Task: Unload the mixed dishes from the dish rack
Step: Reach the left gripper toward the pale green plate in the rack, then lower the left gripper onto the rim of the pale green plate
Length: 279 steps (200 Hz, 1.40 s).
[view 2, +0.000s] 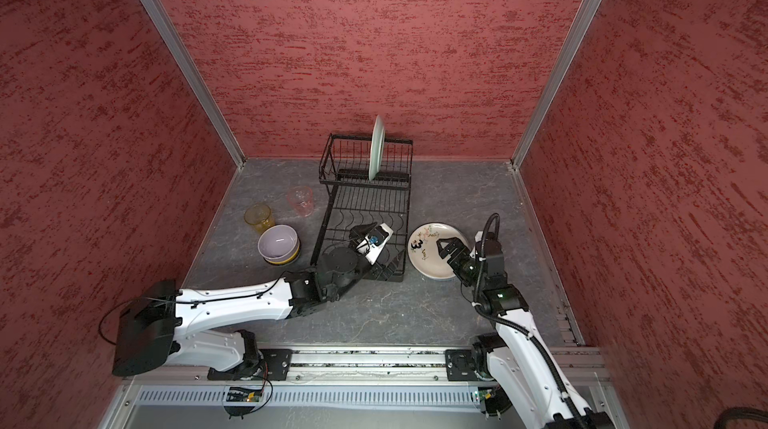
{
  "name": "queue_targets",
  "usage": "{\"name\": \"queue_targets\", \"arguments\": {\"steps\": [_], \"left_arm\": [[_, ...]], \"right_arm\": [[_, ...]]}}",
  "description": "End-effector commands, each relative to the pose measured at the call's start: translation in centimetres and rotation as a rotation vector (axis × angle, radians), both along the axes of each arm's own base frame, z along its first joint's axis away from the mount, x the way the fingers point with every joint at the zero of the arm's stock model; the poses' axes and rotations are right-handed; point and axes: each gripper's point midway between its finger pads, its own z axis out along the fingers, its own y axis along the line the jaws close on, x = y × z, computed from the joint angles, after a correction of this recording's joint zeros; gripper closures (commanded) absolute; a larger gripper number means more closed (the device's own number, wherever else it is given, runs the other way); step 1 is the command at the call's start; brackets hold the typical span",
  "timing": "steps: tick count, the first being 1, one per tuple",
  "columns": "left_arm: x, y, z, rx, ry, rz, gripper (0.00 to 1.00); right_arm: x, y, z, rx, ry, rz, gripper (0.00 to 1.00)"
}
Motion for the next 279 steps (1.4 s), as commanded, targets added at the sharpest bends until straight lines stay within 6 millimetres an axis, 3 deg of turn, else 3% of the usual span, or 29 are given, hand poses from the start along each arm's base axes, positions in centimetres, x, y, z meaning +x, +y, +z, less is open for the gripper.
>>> {"name": "queue_targets", "arguments": {"steps": [1,34,76,173,234,279], "left_arm": [[0.0,0.2,3.0,-0.107,0.063,0.010,0.00],[-0.4,0.2,5.0,-0.182,0.075,-0.017,0.01],[0.4,1.0,5.7,-0.206,0.112,0.006,0.00],[3.1,5.8,6.4,-0.386,0.302,0.112,0.01],[3.7,8.2,4.8,-0.398,0.347,0.170,0.01],[5.3,7.9,6.8,-0.423,0.314,0.151,0.00]], "right_arm": [[0.8,1.0,3.0,0.025,-0.142,0.059,0.01],[0.9,1.2,4.1,0.029,-0.184,0.077,0.01],[0.7,1.9,5.4,0.040,-0.241,0.122,0.01],[-0.7,2.8,8.5,0.094,-0.396,0.183,0.01],[-0.9,2.8,8.2,0.100,-0.398,0.179,0.01],[-1.0,2.8,8.0,0.103,-0.399,0.182,0.01]]}}
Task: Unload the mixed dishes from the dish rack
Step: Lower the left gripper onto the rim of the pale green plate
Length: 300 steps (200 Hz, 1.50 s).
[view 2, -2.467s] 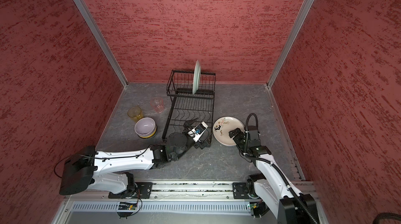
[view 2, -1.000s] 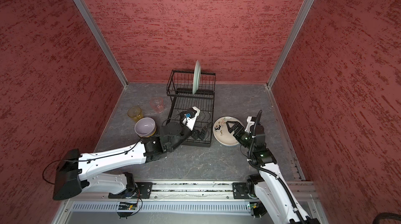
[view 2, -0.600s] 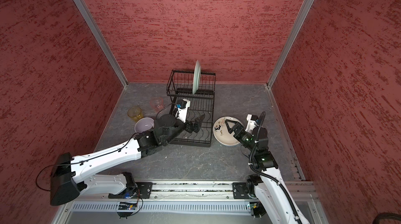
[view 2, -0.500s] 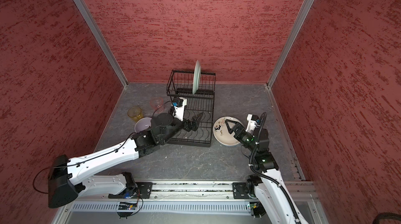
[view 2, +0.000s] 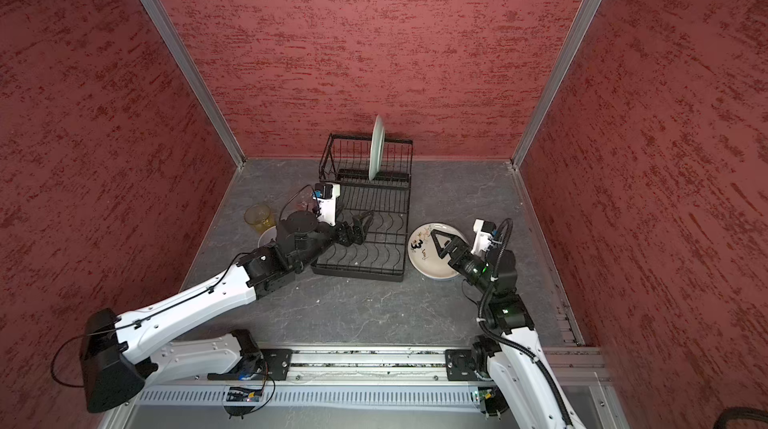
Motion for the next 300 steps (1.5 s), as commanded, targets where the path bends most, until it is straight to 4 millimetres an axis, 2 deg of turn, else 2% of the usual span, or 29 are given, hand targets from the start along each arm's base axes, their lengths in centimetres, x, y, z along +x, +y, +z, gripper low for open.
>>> {"name": "queue_targets", "arguments": {"steps": [1,49,71,119,160,202,250,300], "left_arm": [[0.8,-0.4,1.5,-0.023,-0.024,-0.017,0.01],[4.7,-1.6,3.4,-0.061,-0.022,-0.063,0.00],[5.7,-1.9,4.4,-0.065,-0.060,-0.064,0.00],[8.7,-2.2,5.3,-0.038,-0.100,-0.050,0.00],[11.3,-2.0,5.1,-0.022,-0.145,-0.017,0.00],[12.7,-2.7,5.5,-0.024,-0.152,-0.033,0.01],[14.0,-3.9,5.6,-0.021,-0.147,-0.053,0.00],[15.4,-4.7,4.6,-0.004,-0.118,-0.050,0.01]], "right_arm": [[-0.1,0.1,0.4,0.013,-0.031,0.009,0.01],[-0.7,0.6,1.2,0.045,-0.074,0.046,0.01],[-1.2,0.6,1.4,0.043,-0.092,0.051,0.01],[-1.2,0.5,1.0,0.029,-0.090,0.044,0.01],[-1.0,0.2,0.9,-0.006,-0.080,0.028,0.01],[-0.7,0.2,0.3,-0.012,-0.059,0.027,0.01],[-0.2,0.3,0.6,-0.025,-0.061,0.030,0.01],[-0.1,0.2,0.3,-0.045,-0.045,0.028,0.01]]}}
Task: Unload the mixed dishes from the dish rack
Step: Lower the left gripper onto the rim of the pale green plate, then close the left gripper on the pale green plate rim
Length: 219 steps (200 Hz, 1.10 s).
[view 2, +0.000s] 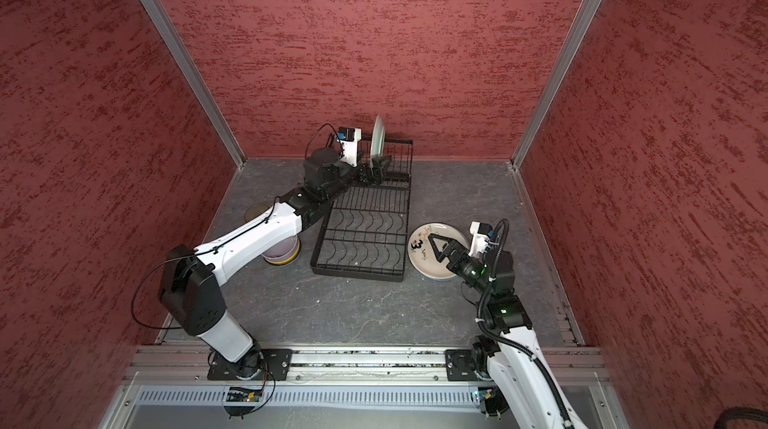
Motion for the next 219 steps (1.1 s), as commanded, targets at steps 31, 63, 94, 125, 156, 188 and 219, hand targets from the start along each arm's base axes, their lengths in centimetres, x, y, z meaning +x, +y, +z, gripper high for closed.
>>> {"name": "queue_targets", "arguments": {"steps": [31,63,94,125,156,188,219], "left_arm": [[1.1,-0.5,-0.5,0.016,0.007,-0.003,0.01],[1.8,-0.3,-1.0,0.036,0.018,0.025,0.00],[2.4,0.0,-1.6,0.056,0.023,0.055,0.00],[2.8,0.3,-2.3,0.079,0.029,0.085,0.00],[3.0,0.3,-2.4,0.095,0.020,0.089,0.08],[3.2,0.5,-2.3,0.100,0.006,0.108,0.24],[3.2,0.6,-2.3,0.117,-0.009,0.118,0.40]], "right_arm": [[0.1,-0.3,1.0,-0.024,-0.036,-0.013,0.01],[0.0,-0.4,0.6,-0.027,-0.027,-0.017,0.01],[-0.2,-0.5,0.3,-0.034,-0.019,-0.021,0.01],[-0.3,-0.6,0.1,-0.040,-0.018,-0.027,0.01],[-0.1,-0.7,-0.1,-0.042,-0.010,-0.031,0.01],[-0.1,-0.7,-0.3,-0.044,-0.006,-0.034,0.01],[-0.2,-0.7,-0.5,-0.045,-0.005,-0.034,0.01]]}}
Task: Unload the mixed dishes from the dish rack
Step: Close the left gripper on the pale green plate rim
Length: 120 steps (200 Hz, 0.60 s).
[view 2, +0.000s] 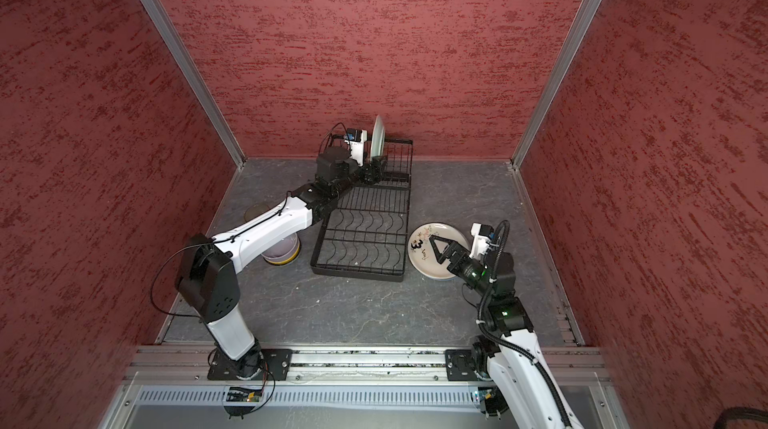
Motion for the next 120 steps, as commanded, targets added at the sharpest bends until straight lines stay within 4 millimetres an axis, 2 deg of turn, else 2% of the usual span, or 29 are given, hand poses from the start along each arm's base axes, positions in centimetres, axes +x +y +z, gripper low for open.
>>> {"name": "queue_targets", "arguments": {"steps": [1,30,68,96,120], "left_arm": [[0.54,0.23,0.87,0.009,-0.039,0.020,0.40],[0.66,0.43,0.61,0.036,-0.060,0.038,0.50],[0.61,0.55,0.57,0.050,-0.080,0.043,0.50],[0.47,0.48,0.89,0.063,-0.098,0.040,0.59],[0.36,0.42,1.23,0.081,-0.118,0.044,0.60]], "right_arm": [[0.09,-0.26,0.05,-0.016,-0.015,-0.012,0.01],[0.00,-0.30,0.14,-0.011,-0.020,-0.014,0.01],[-0.08,-0.40,-0.13,-0.020,-0.008,-0.018,0.01],[-0.07,-0.46,-0.38,-0.021,-0.001,-0.022,0.01],[-0.02,-0.45,-0.33,-0.019,-0.001,-0.023,0.01]]}}
